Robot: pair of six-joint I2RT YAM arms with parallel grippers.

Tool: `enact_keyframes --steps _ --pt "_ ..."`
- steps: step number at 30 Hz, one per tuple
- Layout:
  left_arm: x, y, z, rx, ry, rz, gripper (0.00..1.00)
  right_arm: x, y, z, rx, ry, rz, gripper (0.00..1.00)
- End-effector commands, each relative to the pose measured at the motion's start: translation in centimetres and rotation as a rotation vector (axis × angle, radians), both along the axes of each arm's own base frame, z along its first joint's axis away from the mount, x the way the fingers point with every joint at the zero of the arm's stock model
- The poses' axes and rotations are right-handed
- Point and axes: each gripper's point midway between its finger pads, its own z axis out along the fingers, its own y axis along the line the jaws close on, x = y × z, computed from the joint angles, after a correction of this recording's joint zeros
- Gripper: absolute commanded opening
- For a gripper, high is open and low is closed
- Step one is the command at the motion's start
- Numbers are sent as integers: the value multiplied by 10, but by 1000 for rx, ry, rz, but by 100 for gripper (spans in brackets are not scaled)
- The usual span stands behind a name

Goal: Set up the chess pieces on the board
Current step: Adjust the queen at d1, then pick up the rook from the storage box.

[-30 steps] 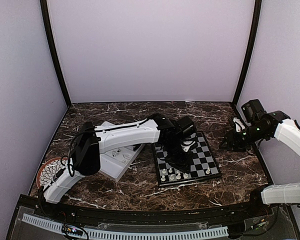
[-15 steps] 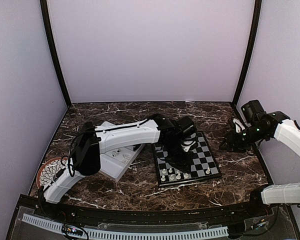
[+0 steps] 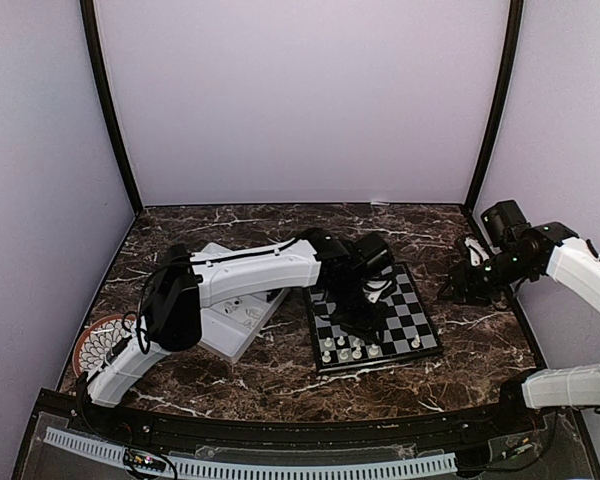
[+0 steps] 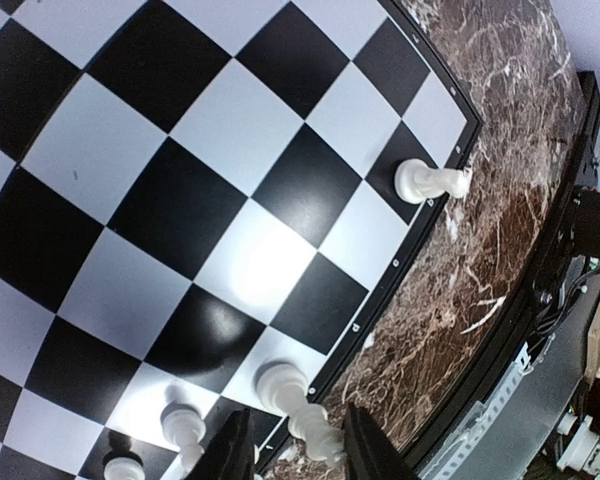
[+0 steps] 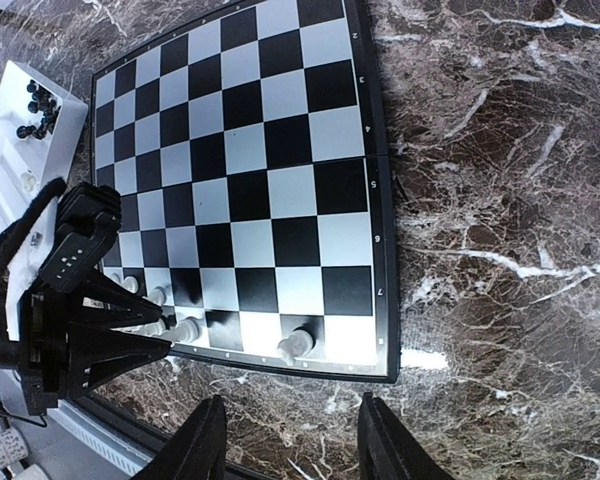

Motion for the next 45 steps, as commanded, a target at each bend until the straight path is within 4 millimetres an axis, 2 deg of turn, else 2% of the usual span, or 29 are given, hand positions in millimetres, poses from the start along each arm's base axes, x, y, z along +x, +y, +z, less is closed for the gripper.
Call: enact_keyframes --steps 1,2,3,4,5,6,8,9,10,11,12,13,14,15,16,17,18,19,21,25,29,36,40,43,45 --pt "16 8 72 -82 -119 -5 34 7 2 9 -2 -36 17 47" --pt "19 12 94 -102 -163 1 34 8 2 10 -2 -41 16 46" --pt "25 19 101 -81 -212 8 34 9 2 11 -1 -44 17 47" --pt "27 28 122 -92 -257 19 34 10 2 11 1 -48 17 46" --pt "31 38 131 -72 -293 33 34 12 3 13 5 -56 18 46" --pt "44 55 145 -46 -358 79 35 14 3 14 6 -63 17 46" --pt "63 93 158 20 -420 163 36 17 4 14 5 -70 17 46" --pt "70 116 144 105 -422 209 36 19 4 15 3 -78 16 46" --pt "83 140 156 116 -436 272 36 21 4 17 4 -86 15 46" --pt "86 165 135 204 -424 312 35 23 5 18 7 -91 13 46" --pt "97 189 146 203 -439 377 35 25 6 19 14 -99 13 46" --pt "98 212 127 272 -417 416 35 27 8 20 20 -102 10 45" --pt "106 235 137 256 -425 483 35 29 10 22 29 -107 10 45" --pt "103 255 118 307 -389 520 34 31 11 23 35 -109 9 45" --pt "112 273 127 279 -393 585 34 32 13 23 36 -108 9 44" --pt "107 287 111 303 -347 616 34 34 14 24 37 -110 8 44" --pt "115 300 116 278 -343 669 34 35 15 24 36 -111 10 44" --pt "110 307 106 284 -313 677 35 36 16 24 34 -110 12 44" --pt "117 319 92 300 -282 694 35 38 19 23 34 -106 14 44" --pt "121 323 60 361 -219 622 34 38 24 20 39 -92 21 44" --pt "127 330 37 399 -173 601 33 36 25 18 29 -84 27 43" --pt "137 325 14 406 -127 526 35 35 26 14 28 -74 27 43" --pt "136 320 5 382 -185 322 36 34 26 13 27 -72 28 43" --pt "140 315 5 332 -298 124 36 31 25 11 27 -64 30 43" --pt "139 314 3 299 -323 56 36 29 25 9 26 -55 33 43"
